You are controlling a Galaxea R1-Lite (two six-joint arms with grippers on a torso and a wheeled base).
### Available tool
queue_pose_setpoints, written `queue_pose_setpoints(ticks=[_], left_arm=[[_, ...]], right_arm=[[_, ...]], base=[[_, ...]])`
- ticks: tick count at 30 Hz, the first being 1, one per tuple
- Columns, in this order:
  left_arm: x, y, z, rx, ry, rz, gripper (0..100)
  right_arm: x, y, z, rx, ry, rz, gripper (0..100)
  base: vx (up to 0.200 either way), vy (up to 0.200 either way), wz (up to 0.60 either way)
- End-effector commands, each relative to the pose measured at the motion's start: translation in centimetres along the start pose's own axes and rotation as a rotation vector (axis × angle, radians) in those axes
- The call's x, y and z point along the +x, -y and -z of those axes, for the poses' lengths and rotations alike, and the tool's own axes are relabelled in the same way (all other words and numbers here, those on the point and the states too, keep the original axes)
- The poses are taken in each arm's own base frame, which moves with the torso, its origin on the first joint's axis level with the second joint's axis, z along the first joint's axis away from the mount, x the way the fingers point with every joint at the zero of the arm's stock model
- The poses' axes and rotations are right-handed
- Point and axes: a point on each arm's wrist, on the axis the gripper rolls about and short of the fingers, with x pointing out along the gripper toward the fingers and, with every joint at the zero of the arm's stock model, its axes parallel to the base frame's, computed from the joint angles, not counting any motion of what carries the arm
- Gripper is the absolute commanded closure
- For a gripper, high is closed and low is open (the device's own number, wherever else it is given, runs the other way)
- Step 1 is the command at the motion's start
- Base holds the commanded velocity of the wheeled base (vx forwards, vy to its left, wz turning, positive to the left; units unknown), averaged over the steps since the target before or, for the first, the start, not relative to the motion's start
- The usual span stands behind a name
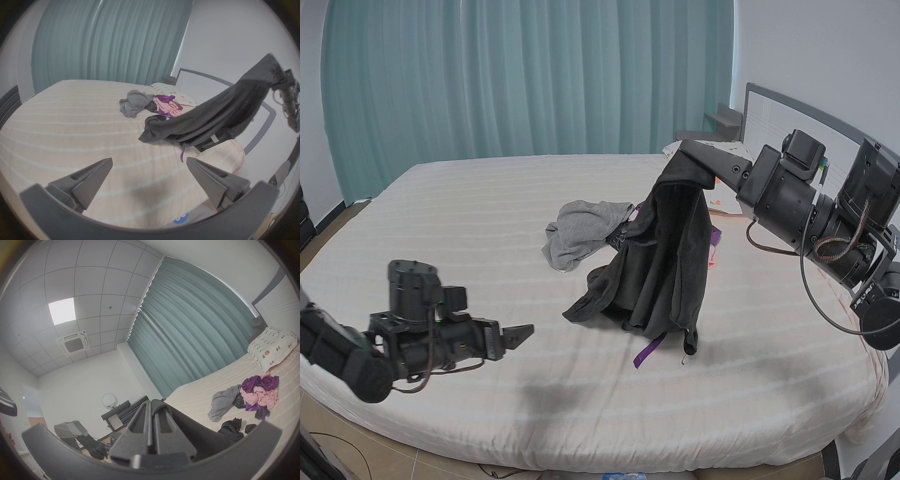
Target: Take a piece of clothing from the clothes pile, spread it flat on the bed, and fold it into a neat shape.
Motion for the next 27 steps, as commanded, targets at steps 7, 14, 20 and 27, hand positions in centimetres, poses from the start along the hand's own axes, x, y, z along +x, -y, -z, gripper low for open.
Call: queue_pose_setpoints(ticks=[7, 14, 20, 27], left_arm=[[15.7, 5.2, 3.6, 0.038, -0.060, 0.065, 0], [19.0, 5.6, 3.3, 0.035, -0.029, 0.083, 0], [21.9, 5.3, 3.5, 0.020, -0.004, 0.072, 0], [24.5, 4.0, 2.5, -0.058, 0.084, -0.009, 0]], right_arm=[[-0.3, -1.1, -1.8, -0.017, 0.049, -0.027, 100], [-0.5, -1.3, -2.0, -0.018, 0.050, -0.036, 100], [-0.6, -1.3, -2.0, -0.019, 0.051, -0.035, 100], [-0.6, -1.2, -2.1, -0.020, 0.054, -0.032, 100]], base=[[0.000, 0.000, 0.00], [0.000, 0.000, 0.00], [0.000, 0.000, 0.00], [0.000, 0.000, 0.00]])
